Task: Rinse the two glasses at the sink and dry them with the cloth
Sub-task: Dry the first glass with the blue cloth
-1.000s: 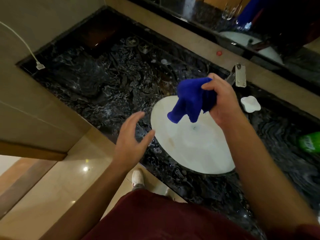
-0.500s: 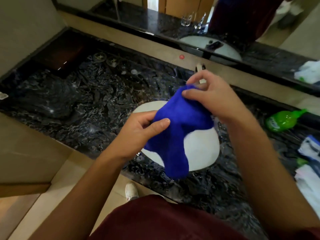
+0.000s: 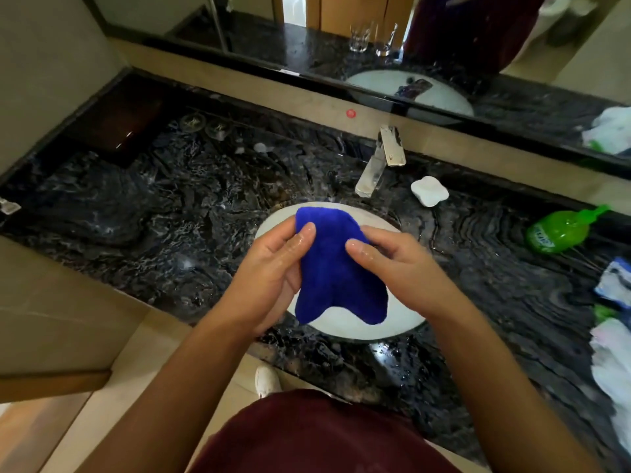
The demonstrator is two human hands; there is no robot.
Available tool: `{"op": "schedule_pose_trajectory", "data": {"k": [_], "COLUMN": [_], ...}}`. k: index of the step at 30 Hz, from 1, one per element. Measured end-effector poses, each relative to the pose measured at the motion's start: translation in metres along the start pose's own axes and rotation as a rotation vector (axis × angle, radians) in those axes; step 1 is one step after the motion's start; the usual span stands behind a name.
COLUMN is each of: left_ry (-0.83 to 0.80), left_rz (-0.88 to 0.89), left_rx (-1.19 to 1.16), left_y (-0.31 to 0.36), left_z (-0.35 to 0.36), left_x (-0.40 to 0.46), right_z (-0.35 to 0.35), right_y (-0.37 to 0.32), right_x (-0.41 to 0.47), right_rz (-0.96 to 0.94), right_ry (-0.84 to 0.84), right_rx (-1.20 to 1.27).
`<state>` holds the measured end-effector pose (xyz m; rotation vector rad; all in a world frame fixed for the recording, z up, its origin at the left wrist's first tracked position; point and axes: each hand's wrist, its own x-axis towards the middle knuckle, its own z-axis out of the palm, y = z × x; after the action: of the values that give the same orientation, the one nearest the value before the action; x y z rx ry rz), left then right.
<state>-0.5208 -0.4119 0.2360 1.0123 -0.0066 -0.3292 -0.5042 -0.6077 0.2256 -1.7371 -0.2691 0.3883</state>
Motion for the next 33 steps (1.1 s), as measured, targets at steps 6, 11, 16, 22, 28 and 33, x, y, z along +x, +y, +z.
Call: {"op": "schedule_pose_trajectory", "data": {"k": [6, 11, 16, 22, 28, 33], "left_ry": [0.108, 0.156, 0.033, 0.077, -0.049, -0.039], "left_rz": [0.102, 0.174, 0.211, 0.337, 0.409, 0.455], "left_rx": [0.460, 0.674, 0.466, 0.641, 0.995, 0.990], "left_y": [0.009, 0.013, 0.019, 0.027, 0.038, 0.042], "left_z": [-0.006, -0.015, -0.013, 0.003, -0.006, -0.010], "left_x": [-0.001, 0.006, 0.007, 0.005, 0.000, -0.005], "right_z": [-0.004, -0.014, -0.019, 0.002, 0.018, 0.015], "right_y": [-0.003, -0.018, -0.025, 0.004, 0.020, 0.029], "right_x": [0.002, 0.009, 0.016, 0.022, 0.015, 0.016], "right_rz": [-0.110, -0.109, -0.107, -0.084, -0.029, 0.144], "right_ry": [0.085, -0.003, -0.074, 0.001, -0.039, 0.175], "right_rx": [-0.260, -0.127, 0.108, 0.097, 0.106, 0.226]}}
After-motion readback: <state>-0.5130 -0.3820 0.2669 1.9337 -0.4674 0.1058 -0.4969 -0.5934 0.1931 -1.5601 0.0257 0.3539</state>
